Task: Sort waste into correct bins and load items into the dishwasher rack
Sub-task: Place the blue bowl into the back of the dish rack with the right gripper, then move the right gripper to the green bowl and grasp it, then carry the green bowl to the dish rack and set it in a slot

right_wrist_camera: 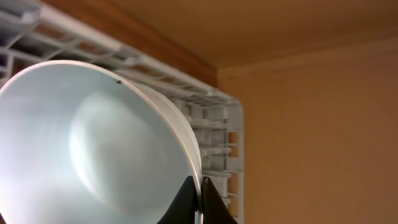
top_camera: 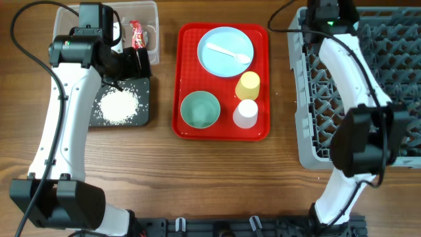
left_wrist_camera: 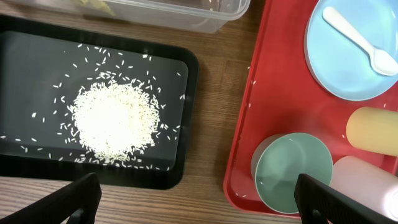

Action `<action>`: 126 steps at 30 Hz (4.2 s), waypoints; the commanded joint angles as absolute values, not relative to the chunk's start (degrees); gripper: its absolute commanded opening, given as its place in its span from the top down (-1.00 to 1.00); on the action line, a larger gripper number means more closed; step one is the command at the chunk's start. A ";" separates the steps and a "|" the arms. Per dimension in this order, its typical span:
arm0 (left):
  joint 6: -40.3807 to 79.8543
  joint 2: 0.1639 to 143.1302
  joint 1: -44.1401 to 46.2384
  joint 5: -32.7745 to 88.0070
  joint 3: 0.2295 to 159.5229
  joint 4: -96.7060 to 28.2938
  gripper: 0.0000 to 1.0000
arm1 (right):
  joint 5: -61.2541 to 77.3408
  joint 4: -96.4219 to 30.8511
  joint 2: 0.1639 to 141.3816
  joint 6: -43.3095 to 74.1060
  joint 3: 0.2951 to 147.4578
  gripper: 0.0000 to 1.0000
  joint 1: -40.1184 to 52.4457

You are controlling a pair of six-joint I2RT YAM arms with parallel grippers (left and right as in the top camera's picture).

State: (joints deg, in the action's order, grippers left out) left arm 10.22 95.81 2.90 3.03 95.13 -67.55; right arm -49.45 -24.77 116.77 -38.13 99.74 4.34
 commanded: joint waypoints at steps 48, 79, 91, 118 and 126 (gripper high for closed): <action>10.76 96.44 2.66 3.33 94.76 -67.59 -1.00 | -35.88 -30.30 119.79 -17.04 96.09 -0.99 12.67; 10.76 96.44 2.66 3.31 94.76 -67.59 -1.00 | 5.96 -43.97 110.24 36.82 78.24 0.24 35.51; 10.76 96.44 2.66 3.33 94.76 -67.59 -1.00 | 6.28 -44.01 112.64 36.80 79.55 0.92 34.72; 10.76 96.44 2.66 3.31 94.76 -67.59 -1.00 | -58.19 -52.23 98.00 9.10 84.71 0.91 4.54; 10.76 96.44 2.66 3.33 94.76 -67.59 -1.00 | -59.83 -52.40 106.30 8.93 84.71 0.91 4.54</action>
